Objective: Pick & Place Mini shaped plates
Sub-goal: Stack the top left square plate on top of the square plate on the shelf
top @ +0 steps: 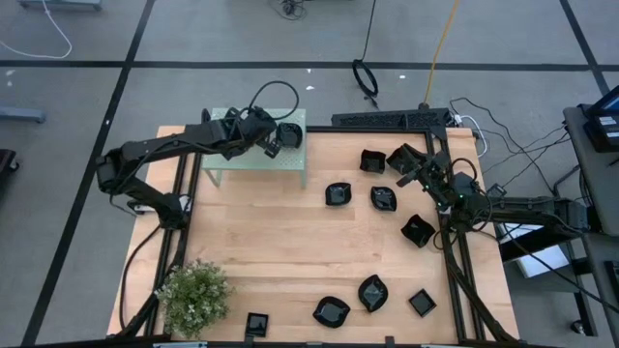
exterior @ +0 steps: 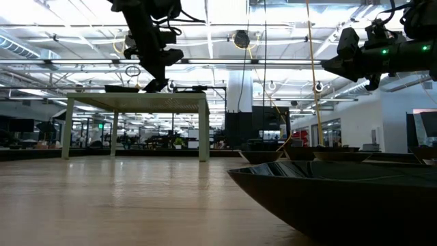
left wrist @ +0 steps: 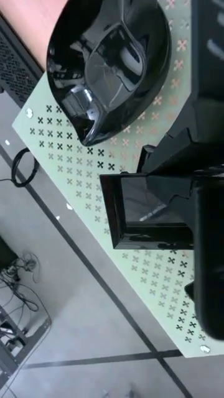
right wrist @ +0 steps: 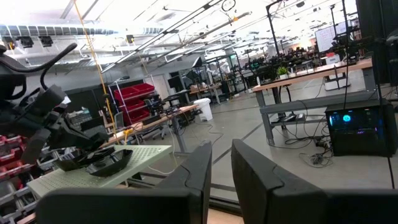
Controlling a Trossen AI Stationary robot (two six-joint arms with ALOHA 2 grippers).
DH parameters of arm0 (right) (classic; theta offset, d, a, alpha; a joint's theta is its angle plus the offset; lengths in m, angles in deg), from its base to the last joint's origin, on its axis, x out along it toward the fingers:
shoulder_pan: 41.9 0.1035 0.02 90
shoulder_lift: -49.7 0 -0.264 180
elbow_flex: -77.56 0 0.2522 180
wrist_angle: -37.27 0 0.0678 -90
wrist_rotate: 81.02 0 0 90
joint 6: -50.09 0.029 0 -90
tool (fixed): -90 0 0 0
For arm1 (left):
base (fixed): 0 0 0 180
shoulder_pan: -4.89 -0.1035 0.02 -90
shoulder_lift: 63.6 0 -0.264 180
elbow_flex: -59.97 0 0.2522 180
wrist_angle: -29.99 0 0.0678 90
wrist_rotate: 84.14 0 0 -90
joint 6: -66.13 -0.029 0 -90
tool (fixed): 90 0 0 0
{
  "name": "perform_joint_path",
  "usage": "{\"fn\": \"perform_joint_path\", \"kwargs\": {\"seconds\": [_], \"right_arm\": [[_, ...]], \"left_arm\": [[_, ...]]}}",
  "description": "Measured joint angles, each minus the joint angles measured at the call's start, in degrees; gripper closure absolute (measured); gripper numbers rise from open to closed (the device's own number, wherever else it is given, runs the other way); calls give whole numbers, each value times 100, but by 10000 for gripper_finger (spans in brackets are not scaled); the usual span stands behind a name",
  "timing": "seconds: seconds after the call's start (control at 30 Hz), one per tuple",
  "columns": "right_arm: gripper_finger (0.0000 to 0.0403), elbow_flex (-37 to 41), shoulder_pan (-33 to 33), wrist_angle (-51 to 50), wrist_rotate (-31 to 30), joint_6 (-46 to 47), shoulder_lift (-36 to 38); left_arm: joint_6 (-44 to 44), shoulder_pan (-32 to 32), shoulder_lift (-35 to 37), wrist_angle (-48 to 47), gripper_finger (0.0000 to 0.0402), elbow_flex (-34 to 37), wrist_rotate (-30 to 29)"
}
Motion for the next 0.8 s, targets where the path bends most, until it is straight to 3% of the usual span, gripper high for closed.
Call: {"fn": "perform_joint_path", "kwargs": {"seconds": [0.3,0.8], "right_arm": [[351,-1,-1,-1,0,0,0],[351,1,-1,1,0,0,0]], "left_arm": [[-740,-71,-2,-53,388,0,-7],[-1079,-109,-2,-462,390,0,4]]}}
